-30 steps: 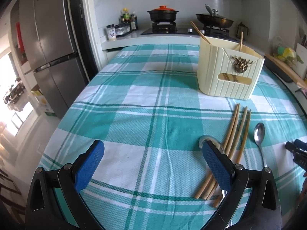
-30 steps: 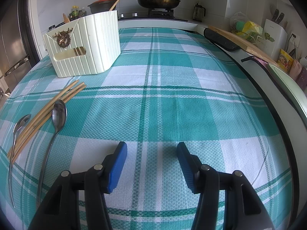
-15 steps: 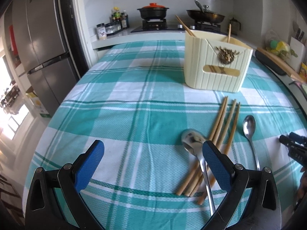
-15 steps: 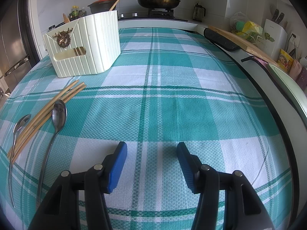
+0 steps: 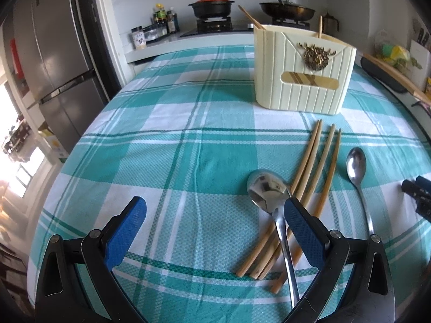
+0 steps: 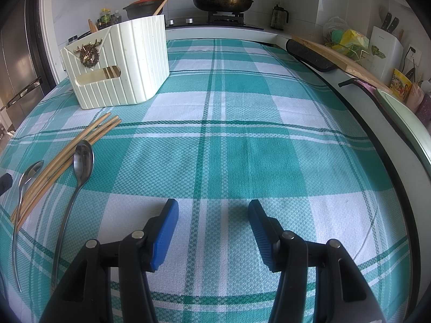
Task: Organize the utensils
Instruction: 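Move the left tool toward the steel spoon beside the chopsticks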
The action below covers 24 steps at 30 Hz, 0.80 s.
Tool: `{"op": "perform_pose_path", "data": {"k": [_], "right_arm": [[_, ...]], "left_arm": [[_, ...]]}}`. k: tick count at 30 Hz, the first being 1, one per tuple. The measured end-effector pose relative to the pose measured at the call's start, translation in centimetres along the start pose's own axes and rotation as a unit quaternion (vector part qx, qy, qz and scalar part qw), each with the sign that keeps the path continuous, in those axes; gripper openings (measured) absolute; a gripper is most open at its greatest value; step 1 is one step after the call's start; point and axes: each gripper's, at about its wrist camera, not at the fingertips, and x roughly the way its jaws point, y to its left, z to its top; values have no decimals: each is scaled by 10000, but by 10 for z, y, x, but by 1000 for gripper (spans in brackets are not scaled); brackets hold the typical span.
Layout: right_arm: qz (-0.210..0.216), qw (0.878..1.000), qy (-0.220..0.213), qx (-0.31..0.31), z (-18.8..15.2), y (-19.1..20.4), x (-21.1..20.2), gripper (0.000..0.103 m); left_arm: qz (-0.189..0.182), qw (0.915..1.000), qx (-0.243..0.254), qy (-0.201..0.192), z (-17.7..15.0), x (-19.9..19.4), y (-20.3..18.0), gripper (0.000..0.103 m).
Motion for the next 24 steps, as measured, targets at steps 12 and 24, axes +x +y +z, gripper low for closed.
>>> {"op": "perform_pose_path", "data": {"k": [12, 24], "right_arm": [[0, 10000, -1, 2, 0, 0, 0, 55], [-3, 10000, -1, 1, 0, 0, 0, 55]], "left_arm": [[65, 9999, -24, 132, -7, 8, 2, 103], [70, 9994, -218, 242, -6, 12, 19, 102]]}}
